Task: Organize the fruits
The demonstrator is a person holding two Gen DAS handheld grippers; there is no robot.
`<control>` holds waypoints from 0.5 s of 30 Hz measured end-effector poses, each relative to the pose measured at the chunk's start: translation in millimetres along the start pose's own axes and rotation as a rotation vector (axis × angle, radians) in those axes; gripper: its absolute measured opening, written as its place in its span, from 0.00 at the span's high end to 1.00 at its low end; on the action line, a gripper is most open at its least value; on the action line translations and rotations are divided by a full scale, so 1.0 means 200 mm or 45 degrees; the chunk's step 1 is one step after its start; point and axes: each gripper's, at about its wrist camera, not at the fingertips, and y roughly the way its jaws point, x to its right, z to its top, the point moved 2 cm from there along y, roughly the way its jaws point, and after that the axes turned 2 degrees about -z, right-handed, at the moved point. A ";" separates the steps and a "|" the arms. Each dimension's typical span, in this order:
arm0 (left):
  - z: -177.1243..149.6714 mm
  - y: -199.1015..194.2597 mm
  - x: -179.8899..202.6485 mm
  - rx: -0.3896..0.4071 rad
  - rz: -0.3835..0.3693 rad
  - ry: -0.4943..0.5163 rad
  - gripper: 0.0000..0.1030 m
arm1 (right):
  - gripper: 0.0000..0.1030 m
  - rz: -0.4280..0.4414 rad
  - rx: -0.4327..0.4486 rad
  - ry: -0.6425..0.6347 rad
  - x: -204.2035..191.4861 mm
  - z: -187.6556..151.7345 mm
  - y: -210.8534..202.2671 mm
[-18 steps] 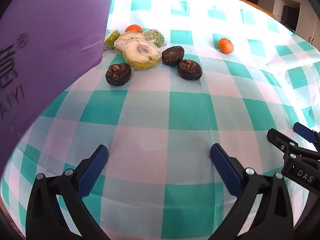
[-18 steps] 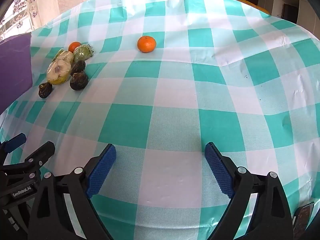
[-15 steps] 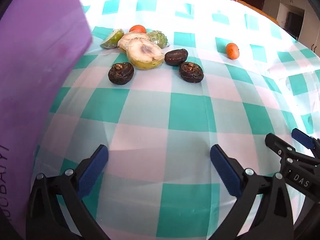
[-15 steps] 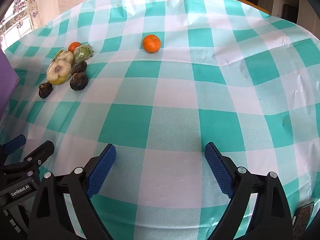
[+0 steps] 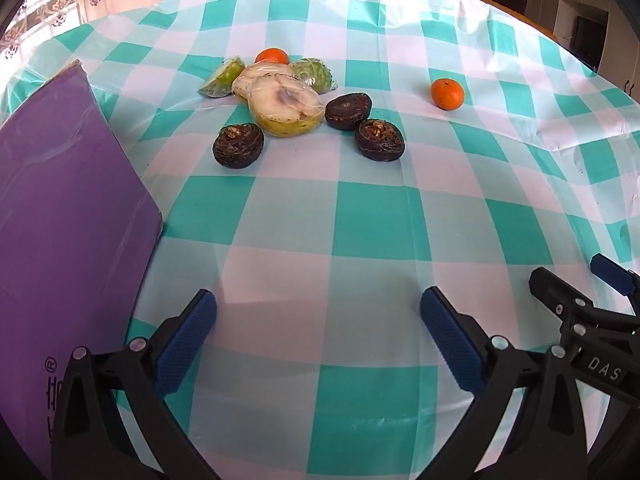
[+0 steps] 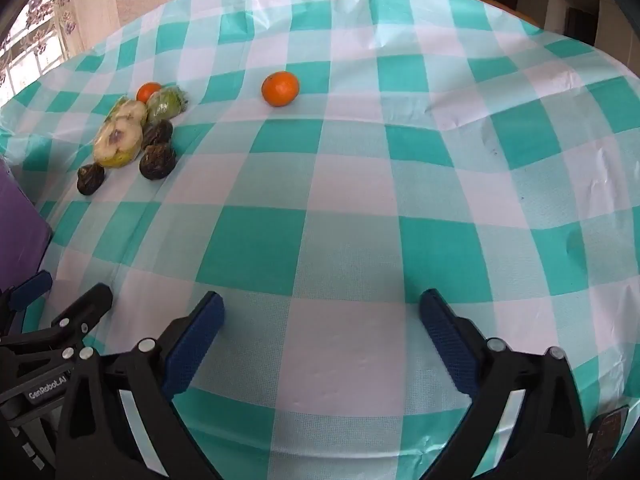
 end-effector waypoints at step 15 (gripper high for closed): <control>0.00 0.00 0.00 -0.004 -0.001 0.001 0.01 | 0.04 -0.001 -0.008 -0.001 0.00 -0.01 0.00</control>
